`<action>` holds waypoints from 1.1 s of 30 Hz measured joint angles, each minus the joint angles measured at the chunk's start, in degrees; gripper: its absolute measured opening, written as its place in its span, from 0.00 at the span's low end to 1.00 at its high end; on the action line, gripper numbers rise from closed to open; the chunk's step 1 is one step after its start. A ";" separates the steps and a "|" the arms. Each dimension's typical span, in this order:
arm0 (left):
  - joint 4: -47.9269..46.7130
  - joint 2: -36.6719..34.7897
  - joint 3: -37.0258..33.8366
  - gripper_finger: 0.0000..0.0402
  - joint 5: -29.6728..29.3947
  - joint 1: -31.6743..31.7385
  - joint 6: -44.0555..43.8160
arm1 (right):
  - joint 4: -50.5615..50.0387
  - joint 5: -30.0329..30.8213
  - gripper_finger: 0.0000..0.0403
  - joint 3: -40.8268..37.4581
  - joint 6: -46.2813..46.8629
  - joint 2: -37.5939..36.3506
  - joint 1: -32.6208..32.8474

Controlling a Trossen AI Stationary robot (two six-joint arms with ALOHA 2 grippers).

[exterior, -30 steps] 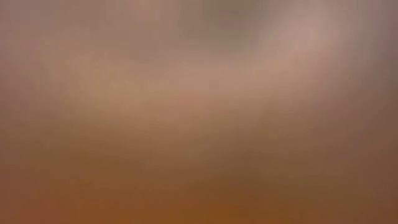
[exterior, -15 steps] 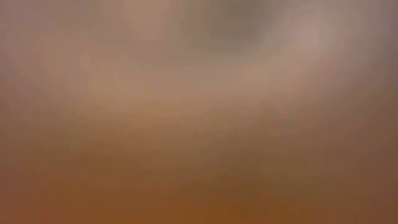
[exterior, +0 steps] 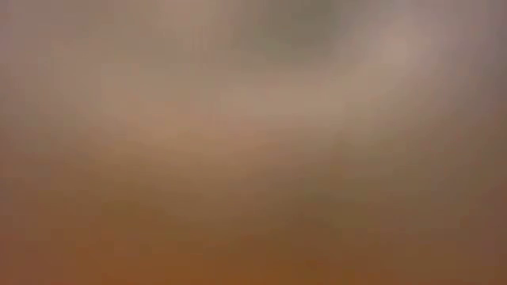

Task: Pick & Place USB Port
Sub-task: Put the blue HDMI cable into the green bin

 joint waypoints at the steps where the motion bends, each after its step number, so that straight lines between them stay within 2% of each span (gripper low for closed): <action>1: -0.23 0.00 0.00 0.61 -0.09 -0.06 -0.25 | 0.78 -0.18 0.07 0.00 -0.05 0.00 0.02; 10: -0.43 0.00 -0.02 0.61 -0.11 -1.33 2.24 | 1.06 -1.68 0.07 0.00 -2.02 -0.04 1.03; 22: -2.57 -0.13 -0.04 0.61 0.22 -3.27 5.99 | 1.13 -1.35 0.07 0.00 -9.55 -0.07 2.91; 28: -5.39 -3.36 -0.07 0.61 0.68 -3.89 7.48 | 1.42 -0.23 0.07 0.09 -13.03 -0.16 4.40; 33: -10.06 -7.78 -0.07 0.61 1.08 -4.26 3.12 | 2.26 -1.59 0.07 0.09 -13.87 -0.54 6.13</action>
